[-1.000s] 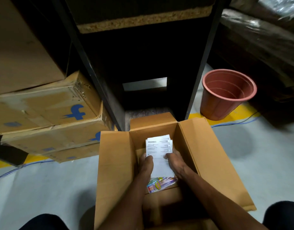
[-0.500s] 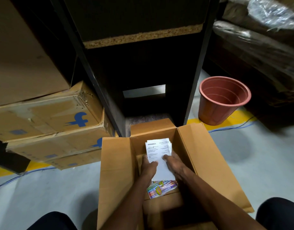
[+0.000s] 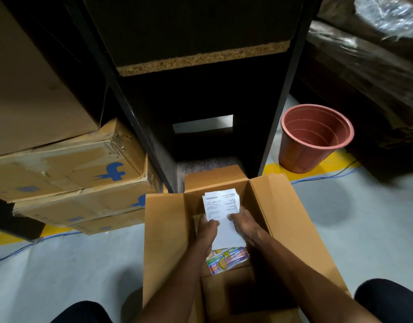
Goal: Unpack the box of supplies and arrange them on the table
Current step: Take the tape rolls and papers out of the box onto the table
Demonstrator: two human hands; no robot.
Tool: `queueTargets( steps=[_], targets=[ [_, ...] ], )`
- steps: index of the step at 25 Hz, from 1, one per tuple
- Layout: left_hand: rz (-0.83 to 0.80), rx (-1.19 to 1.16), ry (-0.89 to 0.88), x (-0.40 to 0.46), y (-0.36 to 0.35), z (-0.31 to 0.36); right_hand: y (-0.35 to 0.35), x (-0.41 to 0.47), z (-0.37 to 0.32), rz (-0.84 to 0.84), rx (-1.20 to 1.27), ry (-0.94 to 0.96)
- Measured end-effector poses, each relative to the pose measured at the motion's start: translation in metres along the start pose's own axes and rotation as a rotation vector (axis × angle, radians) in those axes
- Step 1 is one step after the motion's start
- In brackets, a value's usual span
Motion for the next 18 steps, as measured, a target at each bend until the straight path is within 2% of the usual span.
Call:
queueTargets(
  steps=[7,12,18],
  targets=[
    [0.025,0.067,0.101,-0.087,0.012,0.039,-0.018,-0.085,-0.068,-0.023,0.060,-0.073],
    [0.001,-0.044,0.070,-0.179,0.018,0.116,-0.016,-0.143,-0.138,0.006,0.047,-0.107],
    [0.102,0.039,0.216,-0.281,0.034,0.213,-0.017,-0.213,-0.246,0.070,-0.020,-0.168]
  ],
)
Point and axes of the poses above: each hand's wrist, its own x-axis towards the middle knuckle, its own y-axis out of the back of the hand, z = x × y, the point moved 8 cm from there along x, towards the middle knuckle, and after that the axes turned 1 degree about -x, right-handed, at the moved point
